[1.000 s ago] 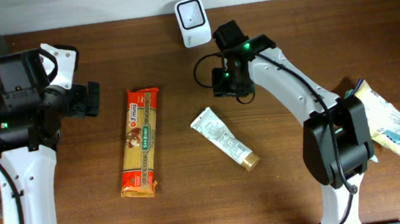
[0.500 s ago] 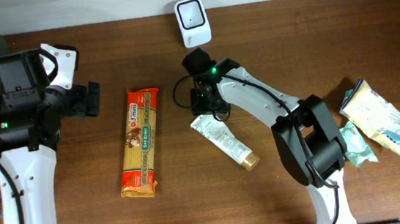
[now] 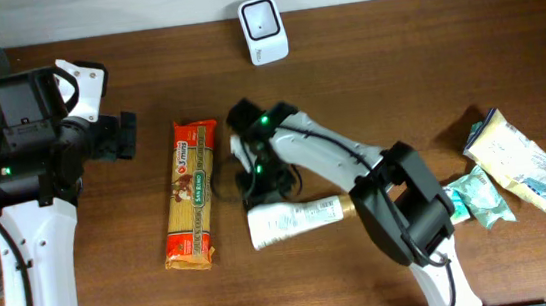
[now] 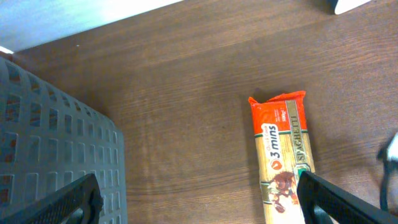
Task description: Scan the item barcode
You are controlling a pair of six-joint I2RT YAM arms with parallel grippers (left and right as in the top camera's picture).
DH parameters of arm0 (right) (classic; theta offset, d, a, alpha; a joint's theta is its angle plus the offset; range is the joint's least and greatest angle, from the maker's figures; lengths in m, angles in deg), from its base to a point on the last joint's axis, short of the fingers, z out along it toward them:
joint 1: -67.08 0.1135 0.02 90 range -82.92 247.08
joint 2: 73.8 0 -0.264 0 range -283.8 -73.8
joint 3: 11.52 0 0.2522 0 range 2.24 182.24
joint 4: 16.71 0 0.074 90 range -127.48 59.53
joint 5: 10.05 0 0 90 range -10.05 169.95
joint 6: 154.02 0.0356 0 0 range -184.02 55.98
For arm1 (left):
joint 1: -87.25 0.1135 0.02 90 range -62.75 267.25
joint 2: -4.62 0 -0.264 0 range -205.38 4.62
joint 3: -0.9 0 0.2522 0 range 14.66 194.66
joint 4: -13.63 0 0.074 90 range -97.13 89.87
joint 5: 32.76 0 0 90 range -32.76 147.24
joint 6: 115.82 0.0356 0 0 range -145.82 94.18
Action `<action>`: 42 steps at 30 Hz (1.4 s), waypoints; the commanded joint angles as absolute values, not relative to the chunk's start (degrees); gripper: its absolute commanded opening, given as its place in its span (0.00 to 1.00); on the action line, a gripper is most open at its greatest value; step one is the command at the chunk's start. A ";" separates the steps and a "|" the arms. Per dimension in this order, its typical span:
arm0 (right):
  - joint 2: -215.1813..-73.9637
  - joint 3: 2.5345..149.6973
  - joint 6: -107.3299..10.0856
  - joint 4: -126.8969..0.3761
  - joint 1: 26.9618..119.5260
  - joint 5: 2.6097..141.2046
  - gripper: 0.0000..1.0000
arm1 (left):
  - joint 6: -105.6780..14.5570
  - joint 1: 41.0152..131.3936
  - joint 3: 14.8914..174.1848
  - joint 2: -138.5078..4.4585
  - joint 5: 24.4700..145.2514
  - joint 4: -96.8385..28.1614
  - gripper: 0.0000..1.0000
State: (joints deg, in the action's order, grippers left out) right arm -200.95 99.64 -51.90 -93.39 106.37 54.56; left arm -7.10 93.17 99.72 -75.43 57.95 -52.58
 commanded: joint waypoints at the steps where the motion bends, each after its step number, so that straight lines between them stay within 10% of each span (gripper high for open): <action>1: -201.41 99.34 -56.51 -100.14 107.90 55.35 0.44 | -6.23 93.32 100.05 -75.08 58.57 -52.36 0.99; 13: -178.72 101.28 -27.05 -119.55 103.50 83.81 0.43 | -6.23 93.32 100.05 -75.08 58.57 -52.38 0.99; 42: -179.12 66.23 -24.62 -86.99 102.50 76.11 0.43 | -6.23 93.32 100.05 -75.08 58.57 -52.36 0.99</action>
State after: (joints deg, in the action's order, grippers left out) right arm -178.92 66.23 -23.66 -89.30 103.48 71.15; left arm -7.10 93.17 99.74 -75.43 57.93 -52.60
